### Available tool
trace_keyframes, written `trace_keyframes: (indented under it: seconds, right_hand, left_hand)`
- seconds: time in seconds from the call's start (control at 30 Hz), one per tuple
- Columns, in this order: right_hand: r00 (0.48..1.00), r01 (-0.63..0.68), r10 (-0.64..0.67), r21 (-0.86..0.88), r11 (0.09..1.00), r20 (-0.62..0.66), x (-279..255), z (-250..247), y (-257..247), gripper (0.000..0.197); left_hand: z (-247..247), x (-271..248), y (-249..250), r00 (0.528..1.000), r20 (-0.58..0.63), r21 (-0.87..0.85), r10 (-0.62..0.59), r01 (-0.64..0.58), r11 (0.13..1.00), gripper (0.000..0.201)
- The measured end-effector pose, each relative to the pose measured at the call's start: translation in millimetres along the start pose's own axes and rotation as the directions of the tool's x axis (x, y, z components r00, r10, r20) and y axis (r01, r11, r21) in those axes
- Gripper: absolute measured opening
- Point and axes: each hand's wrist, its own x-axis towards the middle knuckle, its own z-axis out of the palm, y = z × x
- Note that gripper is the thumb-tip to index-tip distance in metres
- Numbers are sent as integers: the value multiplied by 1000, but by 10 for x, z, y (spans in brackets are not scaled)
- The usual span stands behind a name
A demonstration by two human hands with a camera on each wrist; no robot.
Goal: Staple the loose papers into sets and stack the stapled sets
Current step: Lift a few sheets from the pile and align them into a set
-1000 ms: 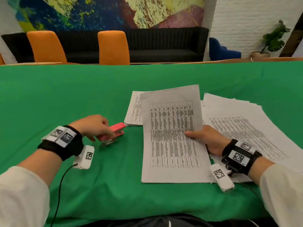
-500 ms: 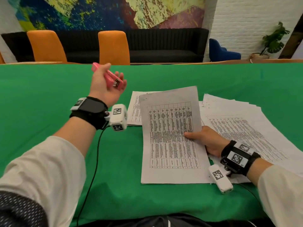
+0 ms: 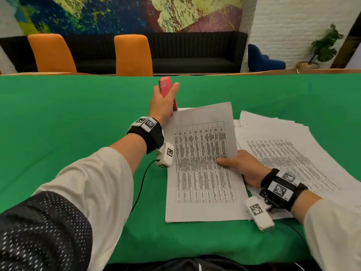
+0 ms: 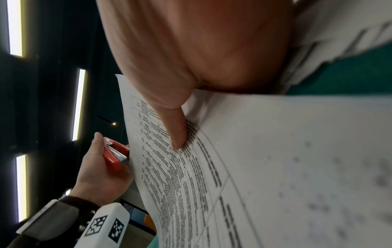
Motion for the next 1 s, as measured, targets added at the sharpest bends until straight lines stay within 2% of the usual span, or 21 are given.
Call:
trace_keyframes:
  seconds: [0.13, 0.2, 0.47, 0.67, 0.8, 0.9, 1.0]
  right_hand:
    - [1000, 1, -1, 20, 1000, 11, 8, -10, 4, 33]
    - [1000, 1, -1, 24, 1000, 12, 4, -9, -1, 32]
    - [1000, -3, 3, 34, 999, 8, 16, -13, -4, 31]
    - [1000, -11, 11, 24, 1000, 5, 12, -28, 9, 32]
    - [1000, -8, 8, 21, 1000, 5, 6, -31, 6, 33]
    - [1000, -2, 2, 33, 999, 2, -10, -22, -9, 31]
    - [1000, -6, 6, 42, 999, -7, -19, -30, -21, 30]
  left_hand:
    - [-43, -52, -124, 996, -53, 4, -77, 77, 997, 64]
    - [-63, -95, -187, 992, -56, 12, -112, 113, 994, 67]
    - [-35, -239, -314, 991, -49, 16, -124, 124, 992, 62]
    - [-6, -254, -330, 990, -115, 32, -87, 91, 995, 49]
    - [29, -262, -333, 972, -166, -115, -167, 149, 982, 49]
    - [30, -231, -243, 967, -47, -211, -252, 237, 948, 40]
    - [-84, -194, -65, 950, 60, -138, -307, 313, 940, 41]
